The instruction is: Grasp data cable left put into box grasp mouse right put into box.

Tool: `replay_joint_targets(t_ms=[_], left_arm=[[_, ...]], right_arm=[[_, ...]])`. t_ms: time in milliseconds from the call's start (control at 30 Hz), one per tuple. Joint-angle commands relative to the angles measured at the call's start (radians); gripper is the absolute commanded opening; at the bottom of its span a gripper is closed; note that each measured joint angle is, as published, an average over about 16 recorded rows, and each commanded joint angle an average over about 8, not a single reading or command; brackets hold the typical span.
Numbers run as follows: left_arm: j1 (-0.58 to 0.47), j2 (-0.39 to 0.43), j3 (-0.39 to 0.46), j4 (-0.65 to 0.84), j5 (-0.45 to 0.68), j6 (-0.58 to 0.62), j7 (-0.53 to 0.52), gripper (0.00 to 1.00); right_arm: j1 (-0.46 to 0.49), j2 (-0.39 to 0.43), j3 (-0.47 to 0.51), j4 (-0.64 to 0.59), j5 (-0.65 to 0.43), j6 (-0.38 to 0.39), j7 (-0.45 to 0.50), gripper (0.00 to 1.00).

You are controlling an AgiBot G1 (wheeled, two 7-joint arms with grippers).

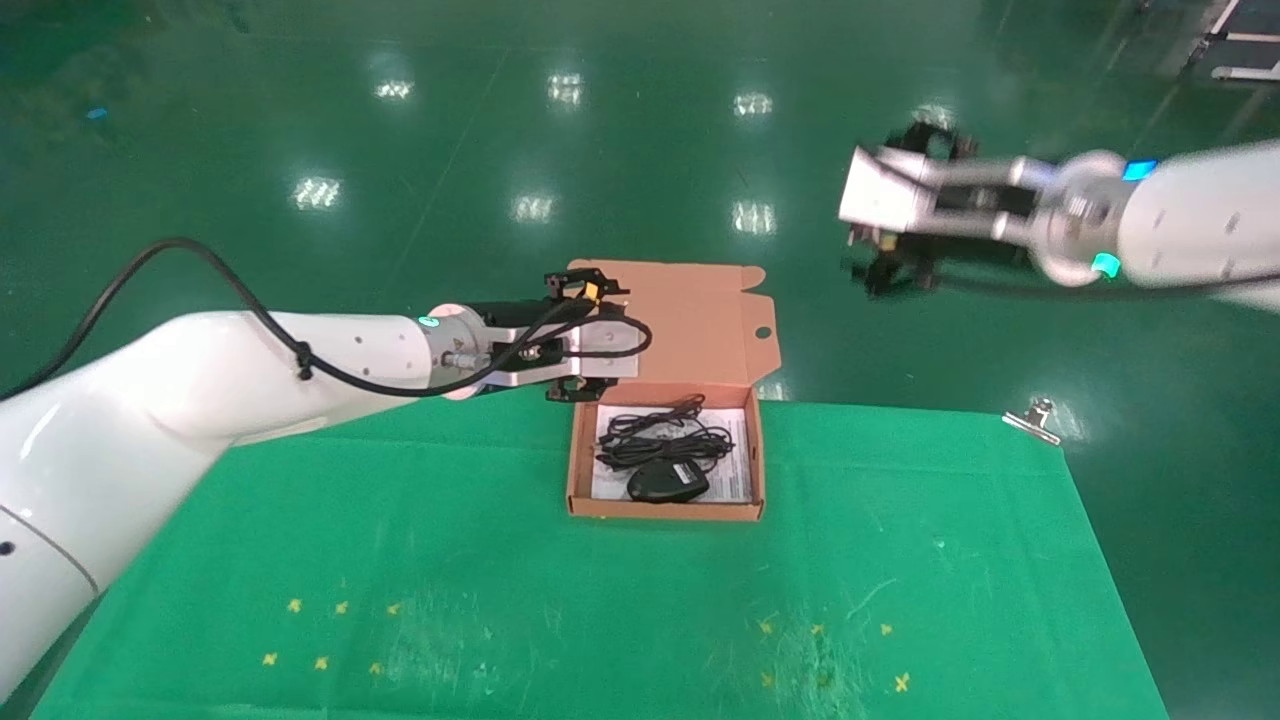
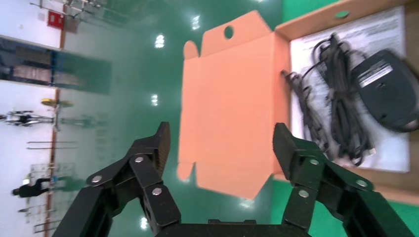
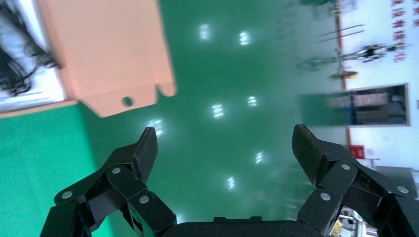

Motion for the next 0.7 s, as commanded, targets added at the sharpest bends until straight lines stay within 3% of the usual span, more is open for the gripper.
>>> replay_joint_targets(t_ms=[33, 700], left_arm=[[0.006, -0.012, -0.011, -0.012, -0.011, 0.014, -0.012, 1.0], [0.208, -0.265, -0.299, -0.247, -0.31, 0.363, -0.202, 1.0]], right_arm=[[-0.005, 0.003, 0.015, 0.004, 0.012, -0.017, -0.008, 1.0], [-0.284, 0.108, 0.337, 0.081, 0.443, -0.325, -0.103, 1.0]])
